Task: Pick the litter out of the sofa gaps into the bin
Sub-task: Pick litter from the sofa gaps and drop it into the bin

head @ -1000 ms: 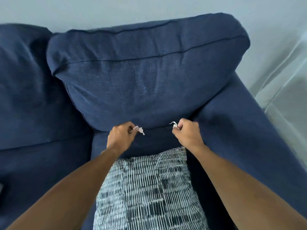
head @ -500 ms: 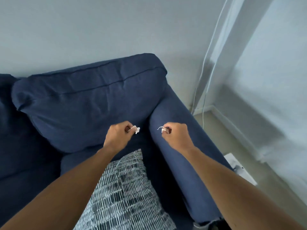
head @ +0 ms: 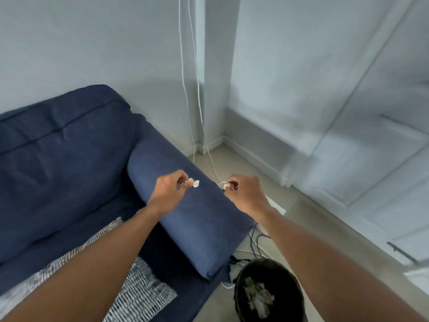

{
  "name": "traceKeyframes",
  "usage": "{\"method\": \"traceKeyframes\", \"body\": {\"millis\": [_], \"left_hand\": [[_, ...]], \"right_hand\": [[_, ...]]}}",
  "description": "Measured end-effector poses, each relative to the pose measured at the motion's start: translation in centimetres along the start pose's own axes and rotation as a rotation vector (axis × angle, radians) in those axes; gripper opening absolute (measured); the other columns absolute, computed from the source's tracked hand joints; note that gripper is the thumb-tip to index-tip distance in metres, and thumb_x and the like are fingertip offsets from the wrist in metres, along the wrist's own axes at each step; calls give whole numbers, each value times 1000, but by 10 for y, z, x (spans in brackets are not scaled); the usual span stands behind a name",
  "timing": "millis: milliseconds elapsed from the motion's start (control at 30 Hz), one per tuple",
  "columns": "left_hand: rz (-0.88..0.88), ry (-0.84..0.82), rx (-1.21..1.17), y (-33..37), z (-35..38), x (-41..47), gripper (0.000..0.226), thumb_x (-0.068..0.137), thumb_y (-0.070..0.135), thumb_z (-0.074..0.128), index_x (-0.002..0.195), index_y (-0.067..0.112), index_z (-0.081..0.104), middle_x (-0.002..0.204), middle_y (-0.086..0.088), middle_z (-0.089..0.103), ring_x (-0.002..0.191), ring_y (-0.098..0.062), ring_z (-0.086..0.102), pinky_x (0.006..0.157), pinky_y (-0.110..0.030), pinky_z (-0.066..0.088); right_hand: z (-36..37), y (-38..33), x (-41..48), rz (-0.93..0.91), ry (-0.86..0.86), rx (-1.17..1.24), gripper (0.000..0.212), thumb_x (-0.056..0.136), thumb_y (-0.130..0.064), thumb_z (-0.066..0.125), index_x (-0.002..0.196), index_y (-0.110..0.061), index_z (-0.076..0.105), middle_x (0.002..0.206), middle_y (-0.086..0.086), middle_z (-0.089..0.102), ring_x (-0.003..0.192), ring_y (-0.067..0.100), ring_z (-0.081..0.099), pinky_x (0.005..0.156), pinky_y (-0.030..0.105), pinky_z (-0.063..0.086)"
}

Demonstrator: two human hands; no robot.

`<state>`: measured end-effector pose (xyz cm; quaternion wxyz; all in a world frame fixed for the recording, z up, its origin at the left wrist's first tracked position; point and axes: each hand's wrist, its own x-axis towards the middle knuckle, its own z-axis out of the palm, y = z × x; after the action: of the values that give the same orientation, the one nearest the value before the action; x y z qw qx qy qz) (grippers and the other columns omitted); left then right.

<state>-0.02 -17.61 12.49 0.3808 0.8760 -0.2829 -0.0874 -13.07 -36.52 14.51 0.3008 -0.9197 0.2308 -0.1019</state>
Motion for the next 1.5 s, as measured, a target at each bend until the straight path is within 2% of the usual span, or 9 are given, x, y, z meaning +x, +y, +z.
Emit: {"method": "traceKeyframes", "body": {"millis": [167, 267, 367, 467, 567, 767, 933, 1267, 1500], "left_hand": [[81, -135, -5, 50, 72, -9, 16, 94, 31, 67, 86, 17, 66, 78, 4, 66, 74, -5, 58, 61, -7, 38], [132, -211, -3, 75, 113, -19, 13, 93, 30, 68, 84, 21, 65, 78, 3, 68, 74, -7, 59, 63, -10, 39], [177, -277, 3, 97, 151, -30, 10, 93, 28, 69, 87, 20, 66, 78, 5, 68, 74, -6, 61, 66, -18, 43], [216, -335, 9, 114, 189, -42, 11, 92, 25, 70, 90, 15, 67, 74, 9, 64, 68, 0, 57, 67, -21, 42], [223, -398, 12, 121, 223, -54, 14, 91, 25, 71, 93, 11, 69, 78, 6, 68, 76, -11, 65, 71, -23, 47], [188, -503, 21, 110, 275, -80, 14, 92, 26, 70, 95, 13, 71, 88, 0, 72, 86, -14, 66, 79, -31, 54], [168, -565, 44, 85, 298, -97, 15, 93, 26, 69, 96, 11, 70, 92, -2, 73, 89, -16, 66, 80, -33, 53], [108, -663, 52, 36, 320, -111, 12, 91, 29, 71, 89, 17, 70, 89, -1, 72, 87, -15, 67, 80, -36, 56], [79, -664, 63, 24, 322, -110, 11, 91, 31, 70, 90, 20, 70, 88, 0, 71, 85, -16, 66, 76, -37, 56]], "right_hand": [[-29, 75, -45, 120, 34, 13, 12, 80, -15, 63, 82, -16, 75, 75, 2, 72, 68, 21, 65, 63, 30, 51], [-44, 116, -74, 164, 55, 30, 17, 80, -11, 69, 94, -13, 79, 85, 4, 76, 74, 18, 68, 70, 21, 47], [-54, 155, -101, 233, 63, 17, 18, 81, -12, 68, 95, -12, 79, 87, 8, 76, 77, 22, 69, 75, 28, 53], [-58, 190, -128, 297, 68, 12, 14, 80, -14, 67, 89, -12, 78, 79, 8, 74, 71, 23, 67, 71, 33, 54], [-54, 218, -152, 352, 41, 14, 11, 79, -19, 65, 82, -15, 75, 68, 3, 68, 62, 19, 60, 60, 26, 44], [-28, 255, -186, 431, -9, 47, 15, 80, -20, 66, 90, -16, 76, 73, 3, 68, 65, 17, 58, 63, 20, 38], [-1, 274, -202, 475, -79, 90, 16, 81, -21, 64, 91, -14, 75, 81, 5, 72, 71, 20, 65, 66, 28, 51], [36, 291, -212, 560, -147, 106, 26, 83, -29, 63, 105, -21, 74, 96, 9, 72, 88, 27, 67, 73, 23, 44], [39, 293, -211, 565, -176, 93, 50, 84, -37, 70, 130, -19, 62, 121, 9, 67, 109, 28, 64, 92, 32, 48]]}}
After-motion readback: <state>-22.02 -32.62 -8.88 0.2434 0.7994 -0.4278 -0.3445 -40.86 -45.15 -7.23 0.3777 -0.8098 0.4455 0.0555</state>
